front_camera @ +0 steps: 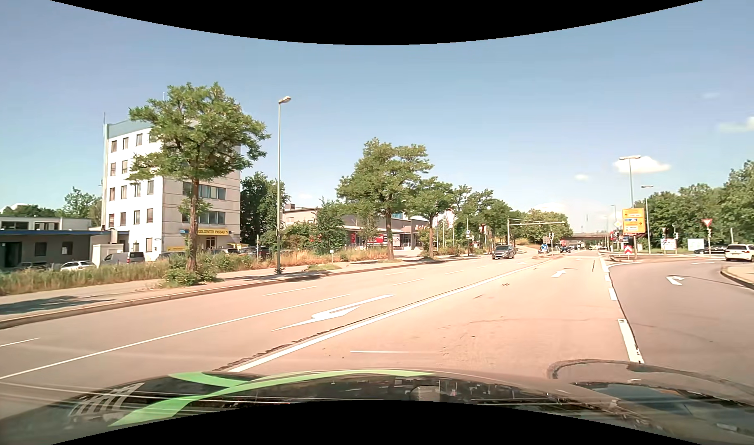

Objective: Follow the waypoints while adhering to traffic rules and regulations

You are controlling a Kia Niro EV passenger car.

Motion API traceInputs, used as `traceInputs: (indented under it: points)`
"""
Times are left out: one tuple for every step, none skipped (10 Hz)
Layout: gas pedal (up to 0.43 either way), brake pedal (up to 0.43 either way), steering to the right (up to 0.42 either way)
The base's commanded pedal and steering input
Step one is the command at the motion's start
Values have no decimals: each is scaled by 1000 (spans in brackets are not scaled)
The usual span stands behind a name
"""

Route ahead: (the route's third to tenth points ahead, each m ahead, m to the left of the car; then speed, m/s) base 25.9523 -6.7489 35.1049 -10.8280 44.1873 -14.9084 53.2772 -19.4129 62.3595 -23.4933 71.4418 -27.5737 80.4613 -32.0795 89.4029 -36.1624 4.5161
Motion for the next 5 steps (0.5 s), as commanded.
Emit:
traceInputs:
  points:
    - [209, 0, 157]
    - [209, 0, 157]
    - [209, 0, 157]
    - [209, 0, 157]
    - [209, 0, 157]
